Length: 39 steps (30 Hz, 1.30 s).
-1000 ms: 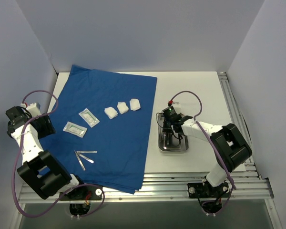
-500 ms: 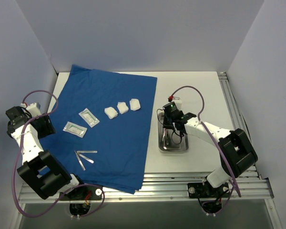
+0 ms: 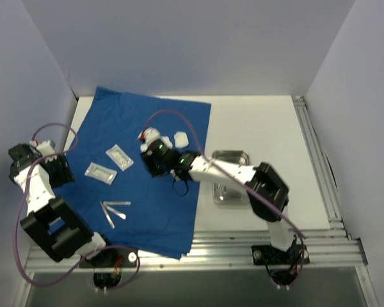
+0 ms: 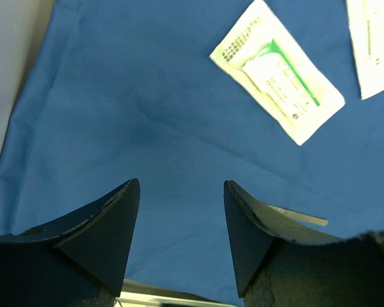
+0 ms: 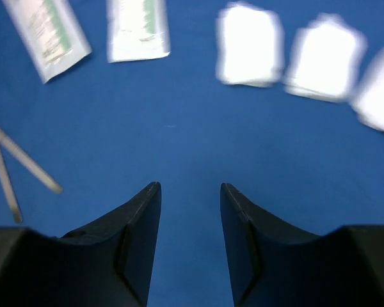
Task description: Prepare the surgical pack
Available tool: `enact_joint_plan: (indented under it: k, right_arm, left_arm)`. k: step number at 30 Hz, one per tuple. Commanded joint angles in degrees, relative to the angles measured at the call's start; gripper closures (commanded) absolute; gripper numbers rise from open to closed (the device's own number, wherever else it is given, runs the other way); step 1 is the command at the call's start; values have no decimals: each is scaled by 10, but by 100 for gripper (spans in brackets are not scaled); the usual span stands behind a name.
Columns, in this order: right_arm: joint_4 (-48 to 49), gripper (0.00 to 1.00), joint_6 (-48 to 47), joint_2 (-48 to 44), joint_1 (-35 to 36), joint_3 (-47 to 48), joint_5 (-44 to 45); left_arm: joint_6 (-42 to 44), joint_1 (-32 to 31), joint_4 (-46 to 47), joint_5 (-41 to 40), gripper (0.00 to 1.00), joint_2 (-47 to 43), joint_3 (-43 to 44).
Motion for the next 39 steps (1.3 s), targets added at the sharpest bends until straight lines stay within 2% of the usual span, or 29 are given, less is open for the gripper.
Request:
enact_joint_plan:
  k: [1, 9, 11, 15, 28, 39]
  right_arm:
    - [-46, 61, -90, 100, 49, 91, -44]
    - [-101, 60, -141, 270, 109, 341, -103]
    - [-108, 61, -167, 296, 122, 369, -113]
    - [-81, 64, -180, 305, 134, 356, -114]
    - [-113, 69, -166, 364, 135, 368, -125]
    - [-155, 74, -207, 371, 163, 370, -45]
  left_arm:
    - [21, 19, -12, -7, 35, 9, 27]
    - [38, 41, -13, 1, 35, 24, 20]
    - [38, 40, -12, 0, 35, 23, 19]
    - [37, 40, -4, 3, 35, 20, 17]
    - [33, 41, -3, 21, 35, 10, 17]
    - [28, 40, -2, 23, 35, 14, 19]
